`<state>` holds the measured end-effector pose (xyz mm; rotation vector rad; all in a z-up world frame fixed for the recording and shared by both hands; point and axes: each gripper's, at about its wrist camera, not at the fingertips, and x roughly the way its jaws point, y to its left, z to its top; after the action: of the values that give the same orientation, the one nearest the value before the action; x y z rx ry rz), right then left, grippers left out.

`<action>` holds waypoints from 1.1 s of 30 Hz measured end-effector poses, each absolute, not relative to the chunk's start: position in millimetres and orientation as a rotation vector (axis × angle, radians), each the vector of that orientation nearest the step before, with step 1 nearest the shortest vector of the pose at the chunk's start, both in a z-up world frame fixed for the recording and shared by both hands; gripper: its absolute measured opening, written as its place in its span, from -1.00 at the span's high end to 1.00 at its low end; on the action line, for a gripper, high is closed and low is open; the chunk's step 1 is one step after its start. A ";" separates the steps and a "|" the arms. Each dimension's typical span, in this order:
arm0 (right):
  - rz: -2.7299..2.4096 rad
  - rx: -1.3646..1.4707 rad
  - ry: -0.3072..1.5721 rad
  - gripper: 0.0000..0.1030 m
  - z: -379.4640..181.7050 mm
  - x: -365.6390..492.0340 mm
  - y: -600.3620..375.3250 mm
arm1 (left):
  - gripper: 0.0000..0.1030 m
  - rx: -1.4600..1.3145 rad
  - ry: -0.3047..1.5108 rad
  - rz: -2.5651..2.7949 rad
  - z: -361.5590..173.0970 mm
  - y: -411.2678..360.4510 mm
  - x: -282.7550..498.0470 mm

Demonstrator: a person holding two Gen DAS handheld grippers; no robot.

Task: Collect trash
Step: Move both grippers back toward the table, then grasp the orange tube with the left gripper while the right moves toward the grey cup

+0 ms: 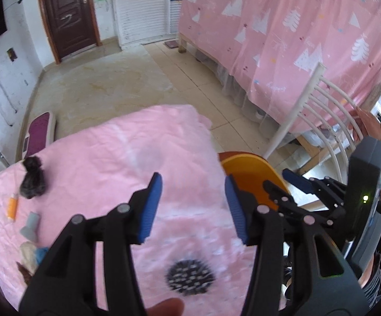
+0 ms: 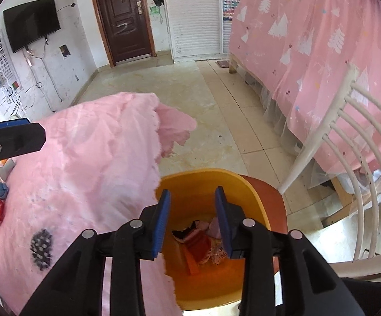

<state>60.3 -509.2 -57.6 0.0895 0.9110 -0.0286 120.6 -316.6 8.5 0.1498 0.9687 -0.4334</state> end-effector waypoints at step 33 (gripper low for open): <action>0.237 -0.124 0.870 0.07 -9.8 92.5 -270.5 | -0.09 -0.001 0.969 -0.135 13.8 -52.8 152.1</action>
<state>92.5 -270.5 -9.8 -0.1243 0.8701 0.2367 152.1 -52.8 13.8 -0.0011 0.9691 -0.1346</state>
